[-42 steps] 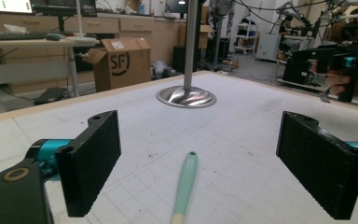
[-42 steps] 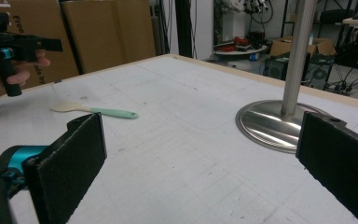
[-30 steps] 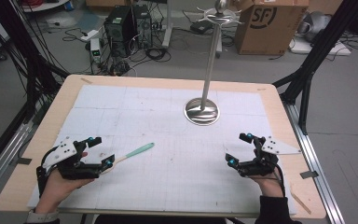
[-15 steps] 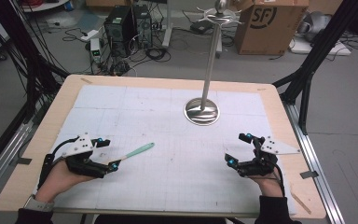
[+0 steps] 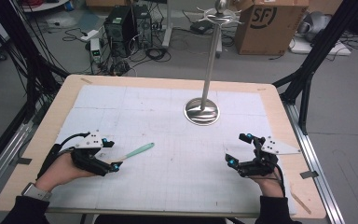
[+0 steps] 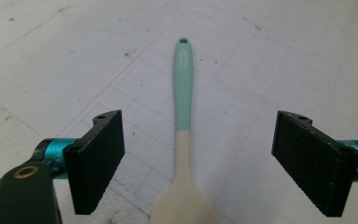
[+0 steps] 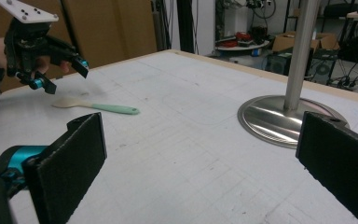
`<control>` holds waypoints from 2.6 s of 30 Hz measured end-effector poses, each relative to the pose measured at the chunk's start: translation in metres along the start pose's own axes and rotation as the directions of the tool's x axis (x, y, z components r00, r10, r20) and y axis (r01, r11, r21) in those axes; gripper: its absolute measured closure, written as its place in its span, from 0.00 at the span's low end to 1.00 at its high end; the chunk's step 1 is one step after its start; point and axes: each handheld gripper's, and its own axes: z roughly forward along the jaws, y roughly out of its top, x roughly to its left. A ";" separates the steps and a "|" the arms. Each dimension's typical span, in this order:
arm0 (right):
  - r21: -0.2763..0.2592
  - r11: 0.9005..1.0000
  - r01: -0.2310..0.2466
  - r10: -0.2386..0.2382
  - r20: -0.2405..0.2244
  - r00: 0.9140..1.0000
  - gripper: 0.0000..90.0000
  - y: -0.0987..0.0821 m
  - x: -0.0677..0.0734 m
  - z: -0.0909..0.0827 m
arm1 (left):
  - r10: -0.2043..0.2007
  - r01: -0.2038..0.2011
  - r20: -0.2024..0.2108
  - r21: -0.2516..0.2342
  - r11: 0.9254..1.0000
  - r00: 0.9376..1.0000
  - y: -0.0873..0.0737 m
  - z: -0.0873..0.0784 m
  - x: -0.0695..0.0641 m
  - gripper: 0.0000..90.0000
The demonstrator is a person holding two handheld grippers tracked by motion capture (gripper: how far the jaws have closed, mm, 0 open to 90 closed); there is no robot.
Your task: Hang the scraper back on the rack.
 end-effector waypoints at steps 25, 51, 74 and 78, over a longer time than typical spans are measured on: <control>-0.004 1.000 -0.001 0.001 0.000 1.000 0.01 0.000 -0.001 0.000 | 0.012 -0.052 0.109 0.375 0.926 0.994 0.042 0.028 0.016 0.26; 0.000 1.000 0.002 -0.002 -0.008 1.000 0.01 0.000 -0.001 0.001 | -0.019 -0.036 0.097 0.540 0.841 0.995 0.045 0.048 0.018 0.69; 0.000 1.000 -0.001 0.001 -0.006 1.000 0.01 -0.001 -0.003 0.002 | 0.039 -0.064 0.054 0.629 0.774 0.998 0.051 0.062 0.012 0.88; 0.006 1.000 -0.003 0.003 -0.010 1.000 0.01 -0.001 -0.002 0.003 | 0.032 -0.058 0.052 0.653 0.755 0.998 0.054 0.065 0.013 0.88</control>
